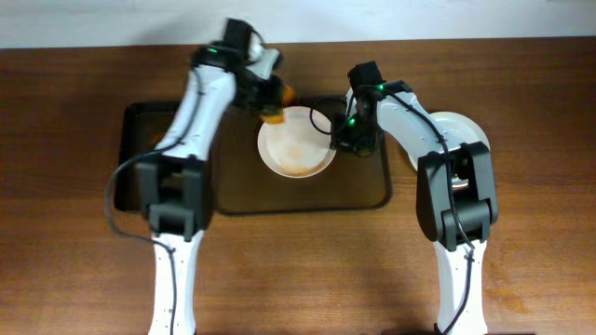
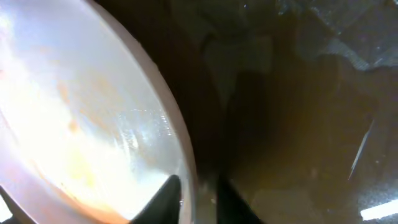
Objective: Clean dirty plates on tray and stack at the side
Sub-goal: 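Carry the last plate right and stack it on the pile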
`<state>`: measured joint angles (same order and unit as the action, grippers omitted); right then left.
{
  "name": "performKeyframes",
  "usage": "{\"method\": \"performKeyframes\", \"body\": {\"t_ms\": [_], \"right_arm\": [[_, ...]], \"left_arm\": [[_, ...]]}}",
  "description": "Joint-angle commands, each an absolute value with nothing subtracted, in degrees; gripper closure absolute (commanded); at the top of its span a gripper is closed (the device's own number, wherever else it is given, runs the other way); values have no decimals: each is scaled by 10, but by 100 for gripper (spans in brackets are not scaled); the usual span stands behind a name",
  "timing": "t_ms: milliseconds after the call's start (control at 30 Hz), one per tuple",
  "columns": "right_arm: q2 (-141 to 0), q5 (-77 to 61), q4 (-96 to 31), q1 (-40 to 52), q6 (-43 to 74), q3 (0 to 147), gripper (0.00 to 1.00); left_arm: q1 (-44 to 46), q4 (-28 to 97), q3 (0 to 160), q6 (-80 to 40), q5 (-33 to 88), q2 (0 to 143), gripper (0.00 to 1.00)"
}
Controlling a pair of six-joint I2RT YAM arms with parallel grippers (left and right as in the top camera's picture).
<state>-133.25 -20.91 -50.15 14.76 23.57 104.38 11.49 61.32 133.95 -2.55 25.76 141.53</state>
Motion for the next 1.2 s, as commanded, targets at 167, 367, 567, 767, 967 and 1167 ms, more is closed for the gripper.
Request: {"method": "performKeyframes", "body": {"t_ms": [167,367,567,767,967,1167], "right_arm": [[-1339,-174,-427,155,138,1013,68],[-1308,-173,-462,160,139,1013,96],[-1133,102,-521,181,140,1013,96],[-1116,656,-515,375,190,1013,96],[-1116,869,-510,470,190,1013,96],[-1116,557,-565,427,204,1013,96]], "left_arm": [[30,688,1357,-68,267,1353,100],[32,701,1357,-68,240,1353,100],[32,702,1357,-68,240,1353,100],[32,702,1357,-68,240,1353,100],[32,704,1357,-68,240,1353,100],[31,707,1357,-68,215,1353,100]]}}
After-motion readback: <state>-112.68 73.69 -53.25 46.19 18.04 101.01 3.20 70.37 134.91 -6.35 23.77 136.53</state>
